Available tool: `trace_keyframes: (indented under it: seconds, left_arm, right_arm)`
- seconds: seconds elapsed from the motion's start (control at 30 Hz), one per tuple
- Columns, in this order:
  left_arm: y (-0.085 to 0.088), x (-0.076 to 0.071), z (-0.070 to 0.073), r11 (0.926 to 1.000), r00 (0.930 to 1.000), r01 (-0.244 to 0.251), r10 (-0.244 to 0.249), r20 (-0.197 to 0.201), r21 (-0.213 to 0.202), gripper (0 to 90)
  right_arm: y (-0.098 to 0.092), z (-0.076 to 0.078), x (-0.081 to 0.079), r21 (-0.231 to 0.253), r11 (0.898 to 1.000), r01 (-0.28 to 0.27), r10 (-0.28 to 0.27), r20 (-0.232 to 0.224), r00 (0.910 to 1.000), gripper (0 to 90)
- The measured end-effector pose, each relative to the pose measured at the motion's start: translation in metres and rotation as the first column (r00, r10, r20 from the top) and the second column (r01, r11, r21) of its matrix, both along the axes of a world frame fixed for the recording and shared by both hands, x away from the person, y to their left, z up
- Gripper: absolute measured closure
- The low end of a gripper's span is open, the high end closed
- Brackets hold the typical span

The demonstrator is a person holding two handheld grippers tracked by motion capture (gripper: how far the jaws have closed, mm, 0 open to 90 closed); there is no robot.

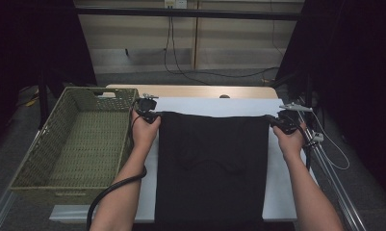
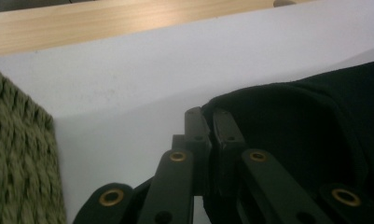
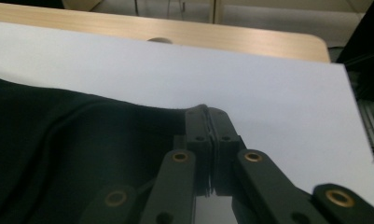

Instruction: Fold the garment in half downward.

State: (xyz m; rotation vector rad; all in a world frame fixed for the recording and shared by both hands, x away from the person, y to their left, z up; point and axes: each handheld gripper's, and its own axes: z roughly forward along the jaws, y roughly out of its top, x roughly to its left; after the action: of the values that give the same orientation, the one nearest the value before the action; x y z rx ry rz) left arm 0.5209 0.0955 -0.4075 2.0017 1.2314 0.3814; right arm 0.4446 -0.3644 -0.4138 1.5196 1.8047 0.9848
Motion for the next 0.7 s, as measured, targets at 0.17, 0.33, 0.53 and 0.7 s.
trace_keyframes:
  seconds: [0.17, 0.33, 0.53, 0.7]
  left_arm:
    - [-0.003, 0.015, -0.008, 0.9977, 0.9993, -0.036, 0.035, -0.011, -0.058, 73.0]
    - [-0.006, 0.008, -0.02, 0.9963, 0.9969, -0.065, 0.063, -0.048, -0.056, 39.4]
    - [-0.008, -0.013, -0.018, 0.9973, 0.9991, -0.032, 0.03, -0.029, -0.066, 27.1]
    - [-0.013, -0.033, -0.017, 0.9956, 0.9999, 0.015, -0.015, -0.004, -0.092, 24.0]
  right_arm:
    - [0.007, -0.002, 0.021, -0.001, 1.0, 0.031, -0.031, -0.006, 0.9995, 71.8]
    - [0.021, -0.012, 0.017, 0.014, 1.0, 0.01, -0.009, -0.05, 0.9987, 59.1]
    - [0.038, -0.015, -0.008, 0.057, 0.996, -0.067, 0.07, -0.06, 0.9957, 51.2]
    - [0.052, -0.015, -0.033, 0.073, 0.99, -0.123, 0.126, -0.051, 0.9907, 44.7]
